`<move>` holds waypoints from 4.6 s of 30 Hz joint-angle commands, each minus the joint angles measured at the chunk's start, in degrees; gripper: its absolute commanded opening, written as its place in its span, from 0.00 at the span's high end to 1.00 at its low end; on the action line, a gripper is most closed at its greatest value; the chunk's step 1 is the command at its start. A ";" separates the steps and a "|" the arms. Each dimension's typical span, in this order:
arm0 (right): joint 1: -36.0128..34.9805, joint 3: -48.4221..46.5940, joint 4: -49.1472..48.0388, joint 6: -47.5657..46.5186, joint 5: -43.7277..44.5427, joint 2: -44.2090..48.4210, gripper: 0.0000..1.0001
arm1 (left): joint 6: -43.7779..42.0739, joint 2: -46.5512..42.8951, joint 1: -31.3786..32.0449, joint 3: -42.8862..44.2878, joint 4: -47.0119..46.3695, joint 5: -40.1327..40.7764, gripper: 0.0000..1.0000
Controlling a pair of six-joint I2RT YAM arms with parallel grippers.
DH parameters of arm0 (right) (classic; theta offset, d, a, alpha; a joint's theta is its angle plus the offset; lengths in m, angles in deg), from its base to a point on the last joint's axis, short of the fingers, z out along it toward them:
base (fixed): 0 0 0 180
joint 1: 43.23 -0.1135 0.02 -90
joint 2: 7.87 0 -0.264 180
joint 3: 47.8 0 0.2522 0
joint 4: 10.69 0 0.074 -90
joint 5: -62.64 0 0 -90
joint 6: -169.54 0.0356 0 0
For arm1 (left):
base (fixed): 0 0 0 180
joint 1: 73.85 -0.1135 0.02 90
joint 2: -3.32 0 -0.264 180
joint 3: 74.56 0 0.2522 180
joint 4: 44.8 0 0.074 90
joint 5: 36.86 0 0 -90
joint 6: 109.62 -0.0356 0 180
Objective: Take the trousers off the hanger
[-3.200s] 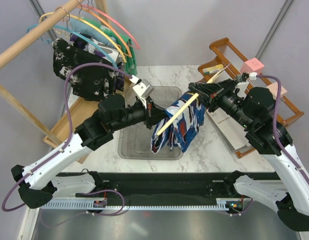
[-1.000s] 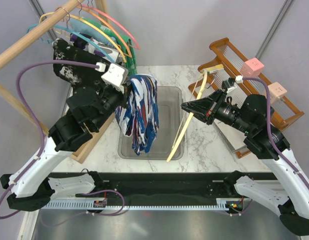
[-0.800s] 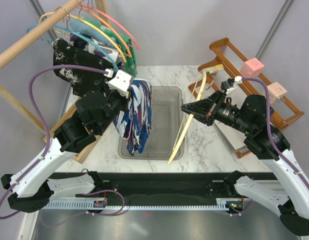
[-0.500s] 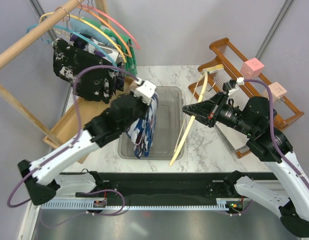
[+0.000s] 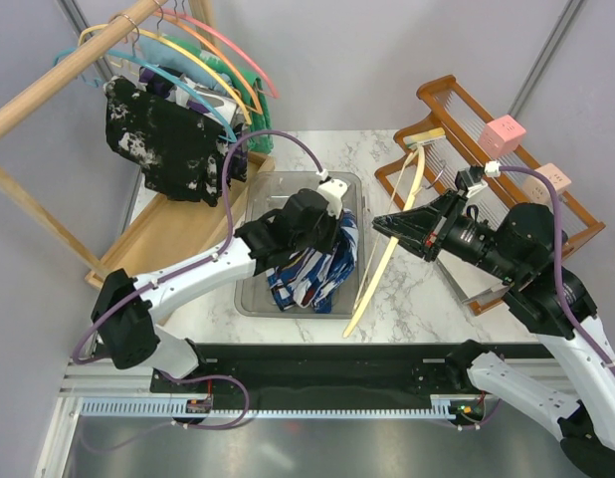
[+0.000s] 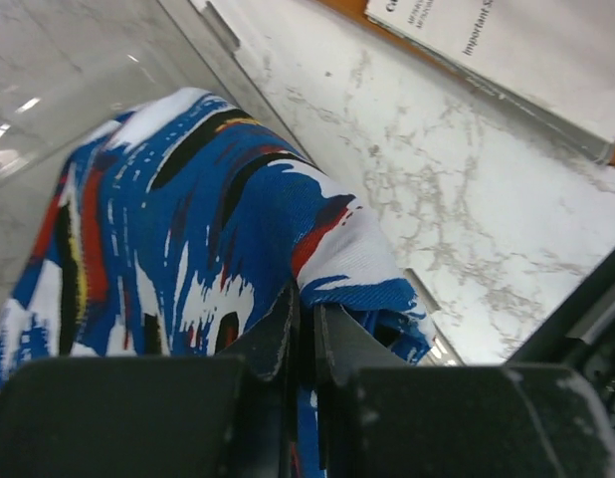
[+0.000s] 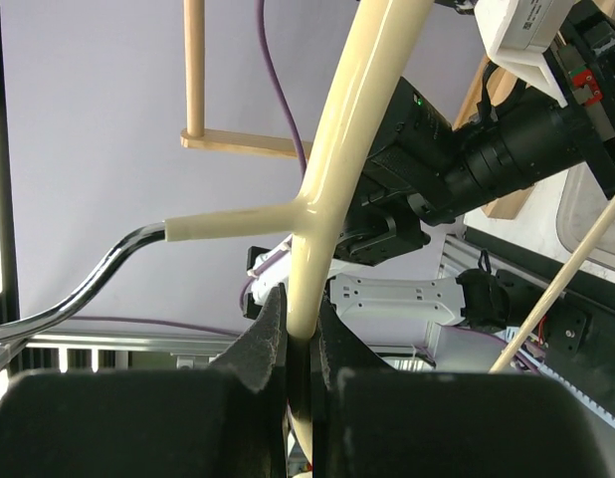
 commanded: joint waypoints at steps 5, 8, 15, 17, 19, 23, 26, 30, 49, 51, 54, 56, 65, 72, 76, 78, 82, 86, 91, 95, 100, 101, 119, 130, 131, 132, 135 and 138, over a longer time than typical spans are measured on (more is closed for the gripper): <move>-0.23 -0.26 -1.67 -2.22 -0.57 0.59 1.00 | 7.57 -2.80 0.04 4.98 7.30 -6.36 0.61; -0.15 0.35 -1.14 -3.36 -0.84 1.20 1.00 | 7.75 -8.42 -0.22 3.68 10.15 -4.77 0.43; -0.15 1.94 0.27 -6.26 -1.98 2.26 1.00 | 11.87 -20.47 -1.27 5.95 21.31 -9.76 0.23; -0.15 1.94 1.05 -7.23 -2.59 2.26 1.00 | 13.28 -25.28 -1.45 7.18 22.20 -13.19 0.26; -0.15 1.94 1.50 -8.72 -3.29 2.17 1.00 | 15.65 -28.20 -1.45 8.67 22.02 -19.78 0.33; -0.15 2.11 2.38 -11.36 -5.40 1.29 1.00 | 21.00 -33.91 -1.45 11.93 21.58 -29.97 0.36; -0.15 2.12 2.12 -12.77 -7.42 -0.03 1.00 | 26.44 -37.16 -1.45 11.50 18.26 -34.45 0.34; -0.15 2.29 1.41 -14.53 -9.45 -1.70 1.00 | 36.21 -39.55 -1.45 2.04 7.63 -43.95 0.35; -0.23 5.81 -6.50 -9.96 -12.62 -1.96 1.00 | 38.78 -29.01 12.42 -1.16 -8.56 -30.61 0.44; -0.24 4.58 -6.59 -10.13 -12.44 -2.49 1.00 | 38.77 -28.48 13.40 -2.03 -8.39 -27.90 0.44; -0.23 3.35 -6.94 -10.05 -12.70 -3.10 1.00 | 38.95 -27.69 14.63 -2.74 -8.47 -25.51 0.44; -0.23 2.73 -7.29 -9.87 -12.79 -3.37 1.00 | 38.78 -27.16 14.72 -2.48 -7.78 -24.20 0.43; -0.23 1.67 -8.43 -9.52 -13.23 -4.16 1.00 | 37.11 -22.42 14.81 1.74 -5.14 -24.46 0.41; -0.23 2.38 -8.87 -9.78 -12.88 -4.60 1.00 | 37.98 -20.48 15.34 2.97 -6.19 -26.48 0.44; -0.23 1.94 -9.49 -9.61 -13.14 -5.30 1.00 | 40.61 -20.31 15.42 1.21 -8.91 -27.35 0.51; -0.23 1.94 -9.66 -9.61 -13.32 -5.48 1.00 | 41.32 -19.87 15.60 0.77 -9.70 -27.62 0.54; -0.15 2.46 -9.84 -9.61 -13.50 -5.48 1.00 | 41.33 -19.86 15.51 1.04 -9.80 -27.36 0.68; -0.24 3.34 -9.93 -9.43 -13.50 -4.34 1.00 | 41.41 -19.34 15.51 2.43 -8.92 -28.15 0.87; -0.23 5.36 -9.93 -8.99 -12.79 -2.58 0.87 | 40.97 -20.04 15.60 3.85 -6.19 -26.58 0.98; -0.23 5.45 -9.14 -8.82 -13.23 -1.61 0.62 | 42.99 -23.20 15.51 2.27 -1.64 -22.79 0.98; -0.23 3.88 -5.45 -10.39 -12.62 -1.17 0.13 | 47.30 -26.27 15.60 -1.67 0.14 -16.57 0.98; -0.23 3.35 -2.49 -11.10 -11.22 -1.00 0.08 | 47.65 -27.07 15.60 -2.39 0.14 -15.41 0.98; -0.23 -10.98 22.85 -21.83 4.44 -1.87 0.02 | 49.76 -46.73 15.69 -13.11 7.33 -2.32 0.98; -0.24 -11.51 22.94 -22.26 3.20 -3.89 0.02 | 56.35 -61.08 15.60 -19.97 18.76 12.80 0.98; -0.23 -11.60 22.94 -22.27 3.12 -3.98 0.02 | 56.27 -61.87 15.69 -20.49 19.29 13.59 0.98; -0.23 -11.68 22.94 -22.35 2.94 -4.07 0.02 | 56.35 -63.53 15.60 -21.02 20.86 15.34 0.98; -0.23 -11.77 22.95 -22.53 2.24 -4.60 0.02 | 55.65 -66.08 15.69 -20.85 22.63 19.82 0.98; -0.15 -11.69 22.94 -22.70 1.71 -5.04 0.02 | 52.41 -66.10 15.60 -18.32 22.99 24.65 0.98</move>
